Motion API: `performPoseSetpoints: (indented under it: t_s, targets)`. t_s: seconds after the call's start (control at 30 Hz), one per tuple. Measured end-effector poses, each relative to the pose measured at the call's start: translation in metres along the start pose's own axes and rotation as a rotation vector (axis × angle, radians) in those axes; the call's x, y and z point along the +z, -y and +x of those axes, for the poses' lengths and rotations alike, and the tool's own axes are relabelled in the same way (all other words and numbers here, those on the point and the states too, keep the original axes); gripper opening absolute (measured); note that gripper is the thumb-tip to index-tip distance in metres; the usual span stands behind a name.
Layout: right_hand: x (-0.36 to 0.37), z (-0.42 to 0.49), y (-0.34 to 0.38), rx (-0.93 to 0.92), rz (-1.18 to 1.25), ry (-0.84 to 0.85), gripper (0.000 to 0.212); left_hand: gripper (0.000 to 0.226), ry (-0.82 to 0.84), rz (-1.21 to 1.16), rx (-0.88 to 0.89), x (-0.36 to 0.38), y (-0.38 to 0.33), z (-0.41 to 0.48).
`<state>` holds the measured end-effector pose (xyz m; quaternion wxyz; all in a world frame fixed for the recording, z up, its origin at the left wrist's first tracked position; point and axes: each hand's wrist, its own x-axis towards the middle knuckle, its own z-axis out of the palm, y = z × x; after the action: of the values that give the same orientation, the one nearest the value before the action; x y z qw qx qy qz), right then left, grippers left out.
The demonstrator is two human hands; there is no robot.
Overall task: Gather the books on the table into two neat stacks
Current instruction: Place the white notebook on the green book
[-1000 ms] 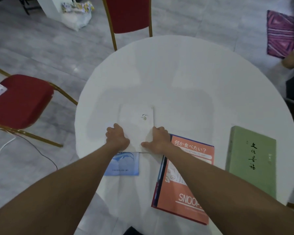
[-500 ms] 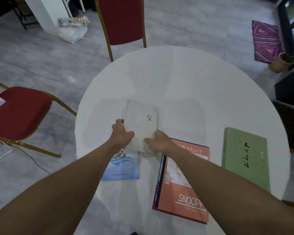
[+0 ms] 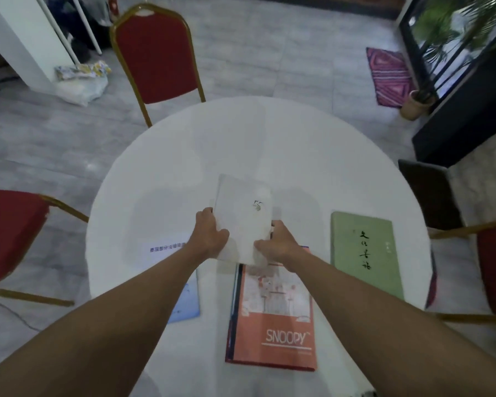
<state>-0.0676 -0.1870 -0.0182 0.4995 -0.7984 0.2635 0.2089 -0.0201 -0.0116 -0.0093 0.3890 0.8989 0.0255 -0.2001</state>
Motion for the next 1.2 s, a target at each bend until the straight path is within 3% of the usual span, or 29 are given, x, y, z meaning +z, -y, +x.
performPoseSetpoints:
  t_s: [0.2,0.57,1.03,1.1,1.2]
  targets:
    - [-0.076,-0.01,-0.053,0.052,-0.005,-0.166,0.062,0.038,0.157,0.174,0.135,0.071,-0.049,-0.002]
    - [-0.189,-0.013,-0.156,0.162,-0.028,-0.358,0.059,0.044,0.317,0.324,0.205,0.207,-0.128,-0.024]
    - [-0.214,-0.005,-0.203,0.176,-0.341,-0.335,0.029,0.069,0.369,0.484,0.175,0.262,-0.147,-0.036]
    - [-0.211,-0.004,-0.201,0.185,-0.372,-0.326,0.036,0.071,0.376,0.498,0.18,0.261,-0.146,-0.037]
    - [-0.207,-0.006,-0.191,0.184,-0.461,-0.341,0.065,0.062,0.398,0.49,0.196,0.251,-0.143,-0.036]
